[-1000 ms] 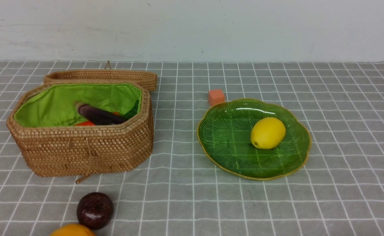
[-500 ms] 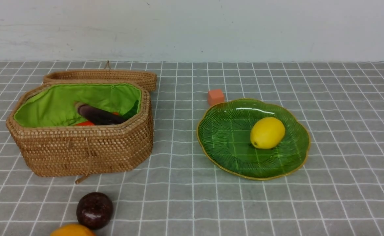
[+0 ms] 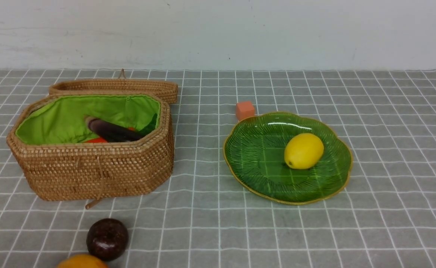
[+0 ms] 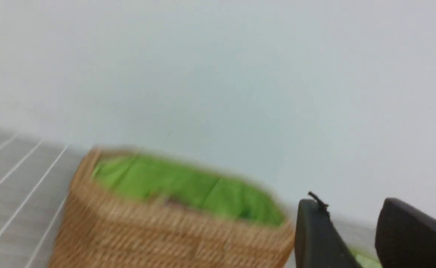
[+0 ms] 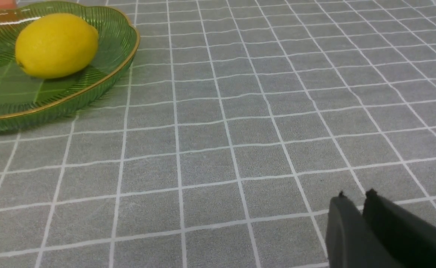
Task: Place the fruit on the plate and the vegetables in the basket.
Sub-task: Grab the mango with your left arm and place it on the right plate
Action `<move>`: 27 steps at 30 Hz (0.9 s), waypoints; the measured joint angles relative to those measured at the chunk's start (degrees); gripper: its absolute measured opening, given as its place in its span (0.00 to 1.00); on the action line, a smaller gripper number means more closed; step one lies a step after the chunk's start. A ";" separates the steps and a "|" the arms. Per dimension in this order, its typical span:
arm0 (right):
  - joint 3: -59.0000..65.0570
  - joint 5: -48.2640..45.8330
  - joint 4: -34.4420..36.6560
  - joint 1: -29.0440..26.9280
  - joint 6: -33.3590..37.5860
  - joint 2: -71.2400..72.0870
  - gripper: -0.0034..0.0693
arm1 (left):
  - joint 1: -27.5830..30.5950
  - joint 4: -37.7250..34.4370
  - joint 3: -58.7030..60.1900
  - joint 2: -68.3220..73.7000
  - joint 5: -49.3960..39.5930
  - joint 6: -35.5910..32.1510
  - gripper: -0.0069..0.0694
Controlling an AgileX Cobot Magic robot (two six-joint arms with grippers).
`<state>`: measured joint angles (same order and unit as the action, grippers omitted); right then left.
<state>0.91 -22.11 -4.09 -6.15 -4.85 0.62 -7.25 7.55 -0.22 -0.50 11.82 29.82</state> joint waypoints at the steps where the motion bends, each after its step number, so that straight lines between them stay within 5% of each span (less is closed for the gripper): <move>1: 0.00 0.00 0.00 0.00 0.00 0.00 0.16 | 0.00 0.00 -0.40 0.00 -0.15 0.28 0.40; 5: 0.00 0.00 0.00 0.00 0.00 0.00 0.17 | 0.00 0.05 -14.13 4.25 -8.42 3.78 0.40; 8: 0.00 0.00 0.00 0.00 0.00 0.00 0.17 | 0.00 -1.93 -31.56 15.41 -29.89 7.70 0.40; 9: 0.00 0.00 0.00 0.00 0.00 0.00 0.17 | 0.00 -1.93 -31.56 15.41 -29.89 7.70 0.40; 11: 0.00 0.00 0.00 0.00 0.00 0.00 0.17 | 0.00 -1.59 -38.32 24.90 -47.71 8.93 0.40; 13: 0.00 0.00 0.00 0.00 0.00 0.00 0.17 | 0.00 0.24 -40.16 31.85 -53.55 9.08 0.40; 17: 0.00 0.00 0.00 -0.02 0.12 0.00 0.18 | 0.00 -0.79 -40.90 42.42 -58.60 11.78 0.40; 22: 0.00 0.00 0.00 -0.06 0.18 0.00 0.19 | 0.00 -11.54 -40.90 52.64 -64.65 11.79 0.41; 27: 0.00 0.00 0.00 -0.06 0.18 0.00 0.20 | -2.08 -22.96 -40.90 60.98 -63.71 4.55 0.58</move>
<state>0.91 -22.11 -4.09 -6.21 -4.66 0.62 -9.33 -15.40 -41.12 60.48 -51.89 34.37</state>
